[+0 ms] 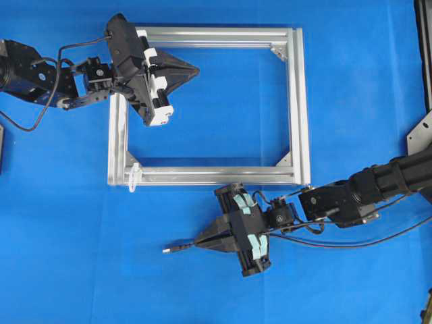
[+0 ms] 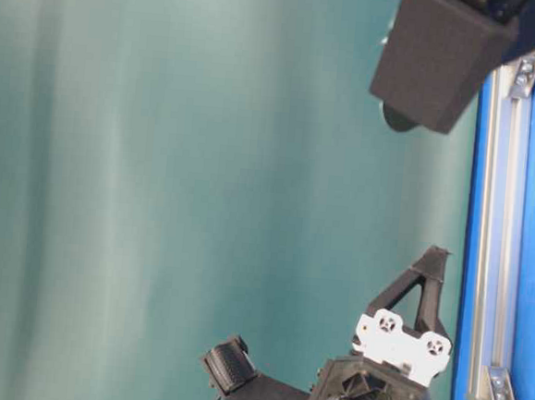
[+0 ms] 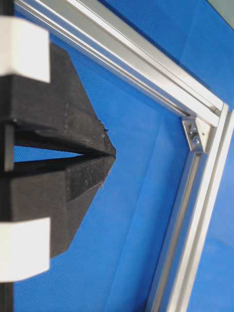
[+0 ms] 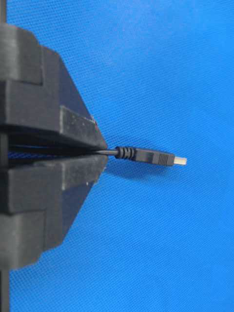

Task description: Insert the wire through the string loop located on the left side.

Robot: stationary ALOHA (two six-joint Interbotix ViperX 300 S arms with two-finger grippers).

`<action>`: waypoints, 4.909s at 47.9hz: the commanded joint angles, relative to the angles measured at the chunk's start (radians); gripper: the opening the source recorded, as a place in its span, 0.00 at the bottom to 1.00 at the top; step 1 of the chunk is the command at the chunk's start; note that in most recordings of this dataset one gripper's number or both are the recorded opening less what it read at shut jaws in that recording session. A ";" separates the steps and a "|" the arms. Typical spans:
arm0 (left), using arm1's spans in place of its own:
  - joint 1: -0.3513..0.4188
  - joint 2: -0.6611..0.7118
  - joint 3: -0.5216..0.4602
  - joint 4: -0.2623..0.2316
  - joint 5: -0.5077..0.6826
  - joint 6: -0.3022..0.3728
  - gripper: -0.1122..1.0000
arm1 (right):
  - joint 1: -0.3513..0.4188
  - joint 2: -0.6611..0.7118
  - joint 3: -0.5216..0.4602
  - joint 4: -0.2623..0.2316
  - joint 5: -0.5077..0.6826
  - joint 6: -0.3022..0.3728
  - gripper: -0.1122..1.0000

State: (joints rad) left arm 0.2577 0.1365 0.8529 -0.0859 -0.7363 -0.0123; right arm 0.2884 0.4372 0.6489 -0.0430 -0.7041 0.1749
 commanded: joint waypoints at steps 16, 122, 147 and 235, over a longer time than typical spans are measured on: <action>-0.002 -0.028 -0.008 0.003 -0.005 0.000 0.10 | 0.008 -0.052 -0.009 -0.003 0.000 0.003 0.10; -0.005 -0.026 -0.006 0.003 -0.003 -0.003 0.10 | 0.021 -0.268 0.002 -0.005 0.233 -0.003 0.10; -0.005 -0.026 -0.006 0.003 -0.003 -0.002 0.10 | 0.011 -0.268 0.005 -0.003 0.232 -0.008 0.10; -0.005 -0.028 -0.006 0.003 -0.003 -0.002 0.10 | -0.225 -0.173 -0.106 -0.003 0.291 -0.009 0.10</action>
State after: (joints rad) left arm 0.2546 0.1365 0.8544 -0.0859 -0.7348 -0.0138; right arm 0.0644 0.2807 0.5614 -0.0460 -0.4096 0.1641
